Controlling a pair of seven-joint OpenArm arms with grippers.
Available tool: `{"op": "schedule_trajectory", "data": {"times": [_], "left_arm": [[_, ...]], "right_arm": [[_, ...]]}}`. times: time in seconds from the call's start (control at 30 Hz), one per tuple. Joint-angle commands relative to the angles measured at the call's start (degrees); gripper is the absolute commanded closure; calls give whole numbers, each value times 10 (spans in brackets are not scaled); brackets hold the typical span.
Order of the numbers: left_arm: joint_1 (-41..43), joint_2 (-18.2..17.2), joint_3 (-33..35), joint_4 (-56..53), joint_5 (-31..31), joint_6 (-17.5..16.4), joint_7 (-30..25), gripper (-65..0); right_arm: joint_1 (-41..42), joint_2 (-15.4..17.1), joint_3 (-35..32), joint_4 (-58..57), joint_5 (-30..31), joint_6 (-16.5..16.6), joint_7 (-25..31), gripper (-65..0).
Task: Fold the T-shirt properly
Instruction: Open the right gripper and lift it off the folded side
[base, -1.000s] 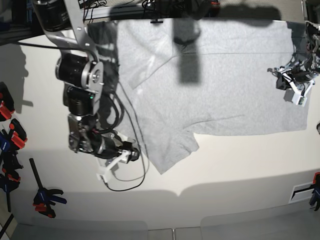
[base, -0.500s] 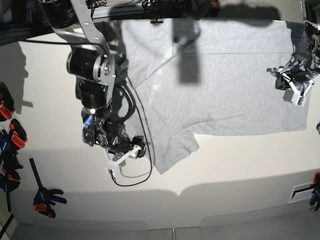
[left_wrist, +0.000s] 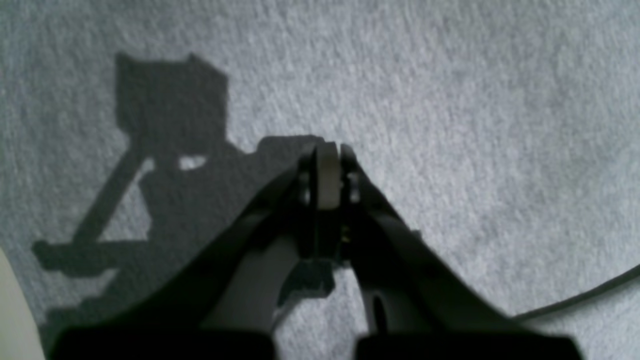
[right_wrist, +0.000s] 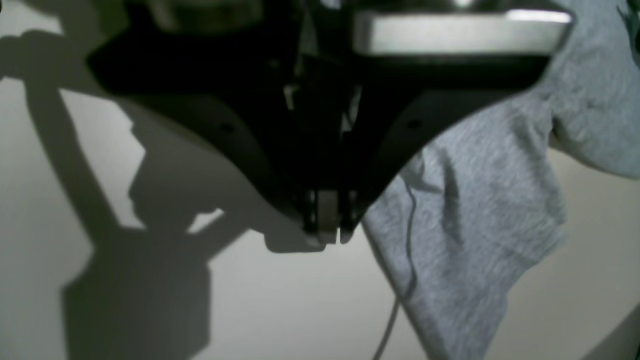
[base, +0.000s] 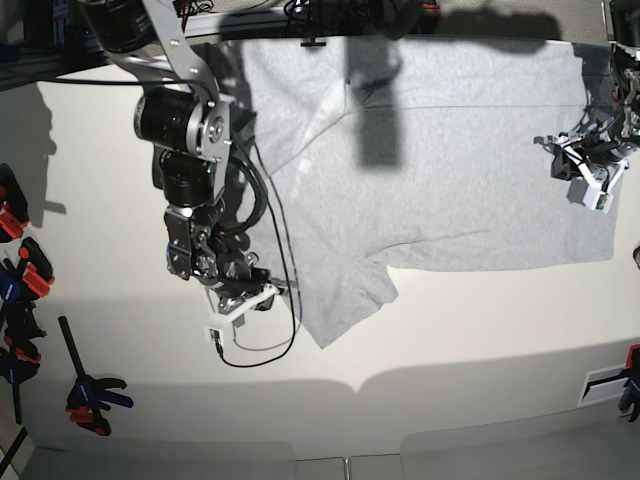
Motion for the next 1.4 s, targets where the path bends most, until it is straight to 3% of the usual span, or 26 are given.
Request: {"op": "schedule_trajectory", "data": {"times": [0.0, 0.2, 0.43, 0.57, 0.67, 0.73, 0.9, 1.0, 1.1, 1.17, 1.23, 1.37], "left_arm": [[-8, -16, -6, 6, -9, -2, -8, 0], [-8, -16, -6, 6, -9, -2, -2, 0], [-8, -16, -6, 6, -9, -3, 0, 0], [-8, -16, -6, 6, -7, -3, 0, 0], [-8, -16, -6, 6, -7, -2, 0, 0], [-7, -16, -6, 6, -7, -3, 0, 0], [-8, -16, -6, 6, -7, -3, 0, 0], [-8, -16, -6, 6, -7, -2, 0, 0], [-8, -16, -6, 6, -7, -2, 0, 0], [-8, -16, -6, 6, -7, -2, 0, 0], [-8, -16, -6, 6, -7, -2, 0, 0], [-7, -16, -6, 6, -7, -2, 4, 0]], "right_arm": [[30, 0, -1, 6, 5, 2, 16, 0], [68, 0, -1, 6, 5, 3, 22, 0], [96, -1, -1, 6, 5, 30, 18, 0], [96, 1, -1, 11, 5, 27, -76, -9], [96, 13, -1, 12, 18, 28, -155, -211], [95, 29, -1, 12, 52, 28, -200, -277], [95, 90, -1, 12, 123, 49, -268, -279], [90, 137, -1, 12, 193, 95, -320, -278], [76, 174, -1, 12, 295, 154, -406, -278], [60, 186, -1, 12, 337, 154, -444, -278], [41, 185, -1, 12, 335, 154, -439, -278], [2, 162, -1, 12, 265, 154, -370, -278]]}}
